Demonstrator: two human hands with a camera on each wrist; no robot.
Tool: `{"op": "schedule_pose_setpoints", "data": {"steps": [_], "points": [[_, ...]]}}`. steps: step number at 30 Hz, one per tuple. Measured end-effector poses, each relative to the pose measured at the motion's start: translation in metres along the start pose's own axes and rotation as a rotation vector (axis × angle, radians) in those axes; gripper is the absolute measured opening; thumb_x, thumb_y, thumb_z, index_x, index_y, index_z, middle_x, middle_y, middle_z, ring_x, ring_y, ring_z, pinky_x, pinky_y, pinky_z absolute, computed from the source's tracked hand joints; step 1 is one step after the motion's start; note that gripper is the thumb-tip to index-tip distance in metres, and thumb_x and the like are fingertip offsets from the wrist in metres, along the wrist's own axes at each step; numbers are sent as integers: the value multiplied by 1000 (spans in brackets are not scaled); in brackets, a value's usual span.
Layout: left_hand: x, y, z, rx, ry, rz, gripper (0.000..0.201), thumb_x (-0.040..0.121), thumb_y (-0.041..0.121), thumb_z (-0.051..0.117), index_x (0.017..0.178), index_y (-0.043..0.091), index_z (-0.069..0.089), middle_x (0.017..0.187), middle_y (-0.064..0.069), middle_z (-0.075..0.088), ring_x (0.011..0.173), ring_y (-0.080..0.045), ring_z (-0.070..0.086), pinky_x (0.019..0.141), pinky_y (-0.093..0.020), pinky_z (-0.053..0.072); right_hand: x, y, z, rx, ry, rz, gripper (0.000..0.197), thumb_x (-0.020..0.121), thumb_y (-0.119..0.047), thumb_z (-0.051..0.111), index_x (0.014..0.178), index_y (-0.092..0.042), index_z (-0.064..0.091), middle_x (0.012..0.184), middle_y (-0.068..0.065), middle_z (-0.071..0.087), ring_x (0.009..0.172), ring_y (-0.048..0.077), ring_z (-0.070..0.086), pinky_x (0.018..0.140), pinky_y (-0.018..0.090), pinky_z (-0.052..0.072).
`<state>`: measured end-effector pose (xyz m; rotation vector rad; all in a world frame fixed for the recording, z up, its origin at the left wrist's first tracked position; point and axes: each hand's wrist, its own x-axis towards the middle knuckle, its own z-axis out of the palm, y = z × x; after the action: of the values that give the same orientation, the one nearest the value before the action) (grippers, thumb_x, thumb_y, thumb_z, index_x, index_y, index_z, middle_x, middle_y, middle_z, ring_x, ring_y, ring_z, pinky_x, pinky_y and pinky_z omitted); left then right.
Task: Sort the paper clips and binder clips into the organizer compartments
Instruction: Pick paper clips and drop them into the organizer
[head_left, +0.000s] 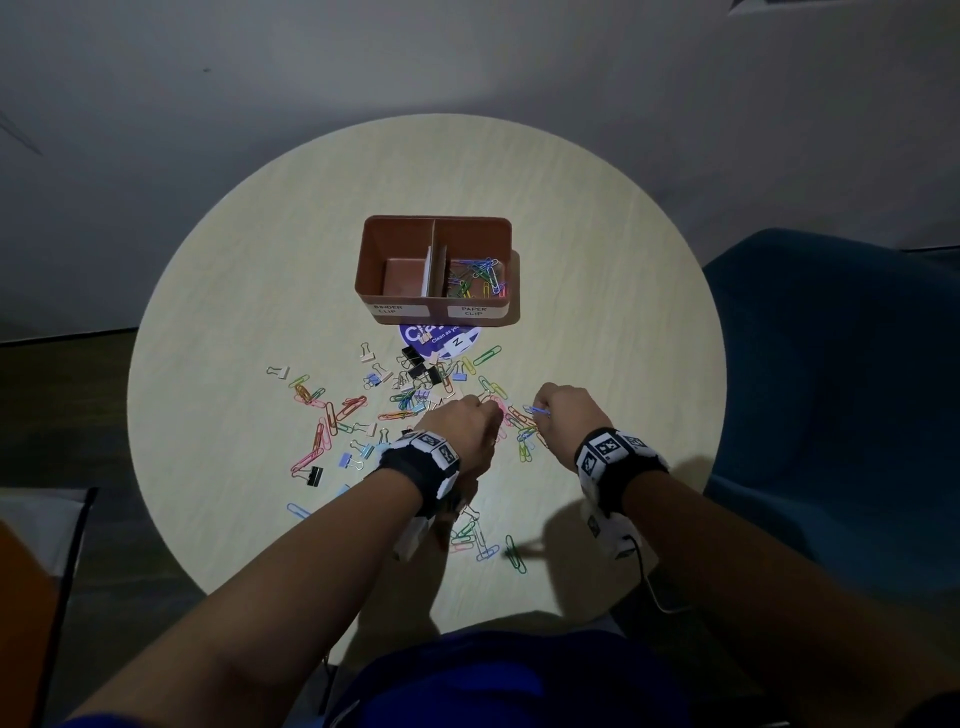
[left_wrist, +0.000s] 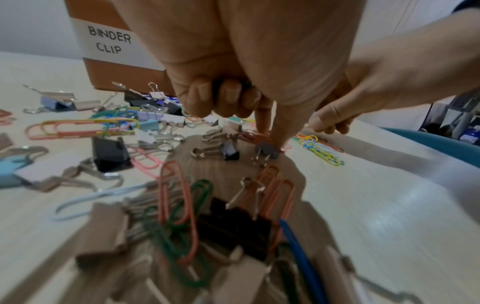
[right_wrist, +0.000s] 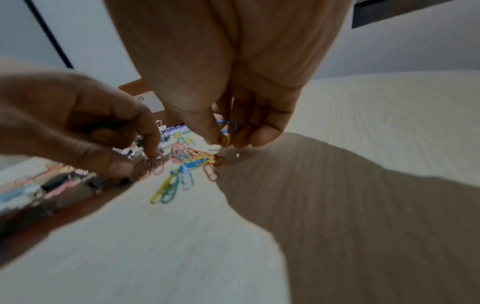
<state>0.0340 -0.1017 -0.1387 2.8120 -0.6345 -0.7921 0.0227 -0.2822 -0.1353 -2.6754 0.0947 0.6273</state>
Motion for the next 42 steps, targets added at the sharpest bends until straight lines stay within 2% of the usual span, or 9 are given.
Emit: {"op": "schedule_pose_setpoints", "data": {"steps": [11,15,21,26,28,32,36,39,42], "points": [[-8,6,10,129,2,54,29,94,31,49,116,14,58,112,-10,55,100,-30,59,71,-37,48,5,-13,16,-193,-29,-108,24,99,-24,52,110,-6,62,106,15,62,100,32,59,79,37,47],[-10,6,13,21,24,57,26,94,30,47,114,18,58,107,-8,56,96,-28,60,71,-36,51,5,-9,14,-146,-34,-88,24,100,-21,48,110,-5,62,109,15,58,101,33,58,81,35,44],[-10,0,4,-405,158,-49,8,90,22,52,84,21,57,92,-7,60,89,-27,57,74,-28,41,1,-1,2,247,22,64,13,95,-21,56,94,-11,65,88,12,66,76,30,59,63,27,39],[-12,2,-3,-608,195,-166,10,92,19,50,90,13,57,89,-5,65,81,-23,59,67,-29,40,-3,1,2,567,54,91,8,88,-14,60,82,-17,64,76,5,71,69,25,66,60,31,52],[-12,0,-2,-702,166,-237,10,92,21,51,92,16,59,89,-3,68,83,-23,62,70,-30,45,-4,0,3,745,31,120,5,88,-11,61,86,-14,64,77,7,73,67,23,68,66,35,56],[-19,2,-3,-972,157,-333,8,85,28,53,86,26,60,82,0,71,82,-28,67,77,-44,57,-8,-2,1,1074,-67,154,11,93,3,56,93,-3,65,80,18,67,64,24,62,60,31,50],[-24,3,-6,-1227,169,-390,17,88,18,50,91,29,62,81,-3,73,66,-24,64,60,-35,55,-8,-2,1,1184,-134,190,13,93,3,60,91,-6,69,85,19,71,66,22,68,64,30,57],[-22,0,-10,-1219,145,-349,25,91,15,48,92,33,66,89,-6,75,76,-22,66,70,-32,54,-9,-7,-1,1240,-171,224,8,93,-1,62,96,-5,67,87,17,72,65,19,69,62,29,59],[-15,-7,-13,-1215,114,-378,34,91,5,45,83,23,72,88,-9,75,80,-23,66,75,-27,50,-9,-13,-5,1275,-206,249,9,94,-4,63,103,-3,66,86,14,73,65,19,70,59,29,60]]}}
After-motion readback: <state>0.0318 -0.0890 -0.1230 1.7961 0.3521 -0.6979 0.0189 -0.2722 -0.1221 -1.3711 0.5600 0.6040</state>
